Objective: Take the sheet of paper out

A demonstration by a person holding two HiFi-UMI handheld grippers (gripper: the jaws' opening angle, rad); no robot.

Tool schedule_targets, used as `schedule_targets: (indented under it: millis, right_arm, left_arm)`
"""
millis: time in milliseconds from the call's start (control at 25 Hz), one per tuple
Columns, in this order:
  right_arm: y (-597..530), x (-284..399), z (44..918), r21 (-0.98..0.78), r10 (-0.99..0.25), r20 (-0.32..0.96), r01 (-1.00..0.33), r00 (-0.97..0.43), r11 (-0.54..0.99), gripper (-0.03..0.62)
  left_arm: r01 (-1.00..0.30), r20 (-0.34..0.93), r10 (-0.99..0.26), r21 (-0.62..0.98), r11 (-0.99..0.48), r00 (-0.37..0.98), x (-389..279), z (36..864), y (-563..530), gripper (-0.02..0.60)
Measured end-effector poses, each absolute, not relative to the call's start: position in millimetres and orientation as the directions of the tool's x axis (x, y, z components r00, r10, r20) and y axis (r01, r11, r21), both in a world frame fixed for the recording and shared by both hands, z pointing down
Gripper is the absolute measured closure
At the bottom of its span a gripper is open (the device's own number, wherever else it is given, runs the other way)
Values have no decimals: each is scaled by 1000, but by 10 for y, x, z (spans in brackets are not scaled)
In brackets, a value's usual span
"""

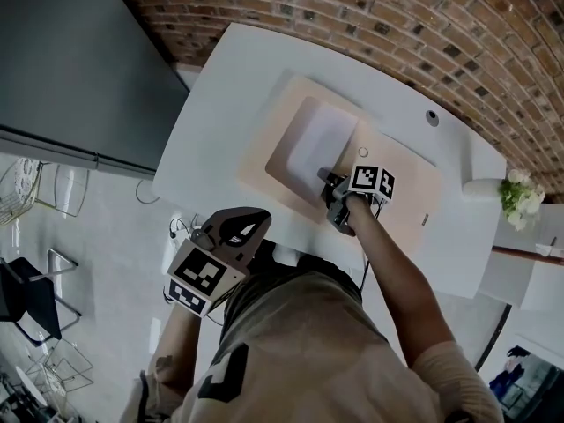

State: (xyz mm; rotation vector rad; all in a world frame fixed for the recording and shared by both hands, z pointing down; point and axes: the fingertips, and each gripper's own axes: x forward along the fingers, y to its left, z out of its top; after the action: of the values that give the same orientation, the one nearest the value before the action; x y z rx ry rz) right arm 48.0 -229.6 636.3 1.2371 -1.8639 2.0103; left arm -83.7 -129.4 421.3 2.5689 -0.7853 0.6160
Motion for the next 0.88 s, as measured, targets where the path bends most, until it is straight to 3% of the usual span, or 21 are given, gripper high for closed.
schedule_targets:
  millis: [280, 880]
  right_arm:
    - [-2249, 551, 6338, -691, -398, 697, -707, -596, -152, 569]
    - [-2065, 803, 6077, -714, -480, 655, -685, -584, -142, 569]
  left_arm:
    - [-597, 507, -428, 231, -768, 748, -887, 4223, -1285, 568]
    - [-557, 488, -404, 221, -801, 774, -841, 4159, -1270, 568]
